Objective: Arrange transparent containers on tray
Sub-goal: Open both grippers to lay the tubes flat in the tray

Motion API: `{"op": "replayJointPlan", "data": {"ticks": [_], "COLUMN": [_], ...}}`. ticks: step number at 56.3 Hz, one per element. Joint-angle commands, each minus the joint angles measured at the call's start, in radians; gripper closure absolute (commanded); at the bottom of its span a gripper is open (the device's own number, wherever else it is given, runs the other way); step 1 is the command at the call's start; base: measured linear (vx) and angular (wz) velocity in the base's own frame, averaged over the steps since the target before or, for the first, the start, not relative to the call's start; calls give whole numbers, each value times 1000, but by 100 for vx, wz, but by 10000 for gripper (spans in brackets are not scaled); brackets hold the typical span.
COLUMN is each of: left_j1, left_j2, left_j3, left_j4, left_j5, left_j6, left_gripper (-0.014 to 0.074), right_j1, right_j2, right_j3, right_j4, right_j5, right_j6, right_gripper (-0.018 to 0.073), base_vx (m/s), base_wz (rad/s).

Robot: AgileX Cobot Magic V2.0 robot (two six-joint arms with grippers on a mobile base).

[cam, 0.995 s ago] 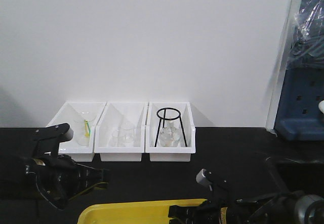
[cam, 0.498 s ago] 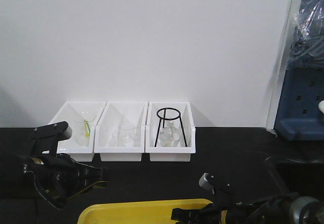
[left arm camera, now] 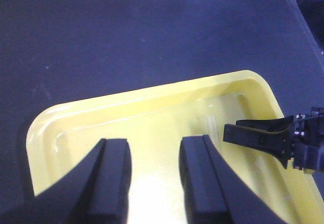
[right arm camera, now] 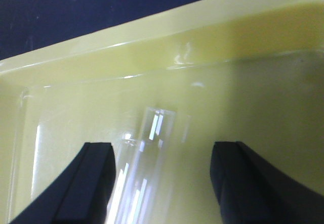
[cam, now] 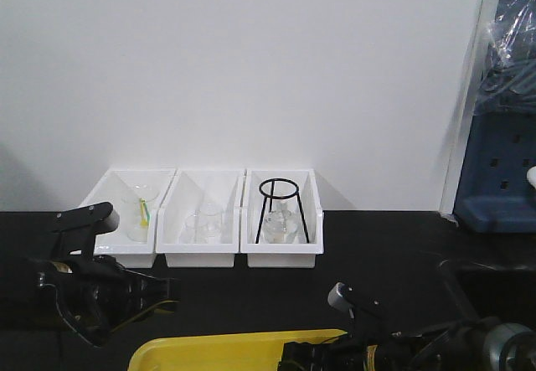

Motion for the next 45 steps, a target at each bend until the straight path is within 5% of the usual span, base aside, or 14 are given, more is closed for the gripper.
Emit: {"op": "replayJointPlan", "data": {"ticks": [1,16,23,29,45], "left_j1": [-6,-6,-6,-6,-6], "left_j2": [-53,-180,-268,-357,-679], "left_j3": [-31,-31,-18,51,389], "left_j4": [-23,-23,-20,-16,-17], "left_j5": [-25,-16,-6,-18,-114], "left_j6": [34,232,328,392,466], "left_gripper": [246,519,605,603,600], "right_j1": [-3,-3,-3,-3,-3], "right_j2": [-85,-326,-463,-606,-920], "right_j3": [-18,-18,-18,-18,173], "right_j4": [2,-12,-50,-225,-224], "right_j5": [-40,-38,-38,-46,-3], "right_j6": [-24,-133,-199,-228,-329], "right_gripper": [149,574,573,572,572], "base_vx": [0,0,0,0,0], "base_wz": [0,0,0,0,0]}}
